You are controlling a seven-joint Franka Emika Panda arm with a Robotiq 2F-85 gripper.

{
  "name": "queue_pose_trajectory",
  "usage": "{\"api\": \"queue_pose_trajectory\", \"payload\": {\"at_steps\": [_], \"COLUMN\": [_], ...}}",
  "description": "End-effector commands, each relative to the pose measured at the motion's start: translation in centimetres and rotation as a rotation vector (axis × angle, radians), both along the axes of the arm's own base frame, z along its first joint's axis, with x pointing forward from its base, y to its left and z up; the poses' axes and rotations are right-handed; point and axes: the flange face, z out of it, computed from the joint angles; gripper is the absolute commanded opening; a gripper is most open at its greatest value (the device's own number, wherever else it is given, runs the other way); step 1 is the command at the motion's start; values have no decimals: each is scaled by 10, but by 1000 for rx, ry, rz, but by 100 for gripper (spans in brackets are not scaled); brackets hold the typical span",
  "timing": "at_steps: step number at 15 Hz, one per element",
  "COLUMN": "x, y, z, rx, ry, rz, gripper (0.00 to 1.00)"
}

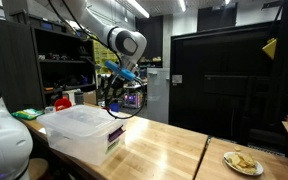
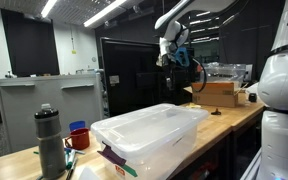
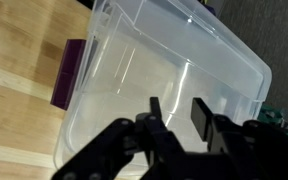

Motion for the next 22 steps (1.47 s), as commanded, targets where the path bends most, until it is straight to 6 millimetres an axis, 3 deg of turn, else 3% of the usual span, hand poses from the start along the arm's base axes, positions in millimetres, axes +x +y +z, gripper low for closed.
{"api": "queue_pose_trajectory", "payload": {"at_steps": [1, 6, 11, 16, 22], "x": [-9, 8, 15, 26, 32], "y": [-2, -37, -59, -57, -53], "z": [-7, -9, -34, -71, -96], "rx": [-13, 10, 46, 94, 97], "ry": [-28, -75, -44, 20, 63], "rz": [-8, -114, -196, -213, -188], "gripper": [68, 100, 100, 100, 100]}}
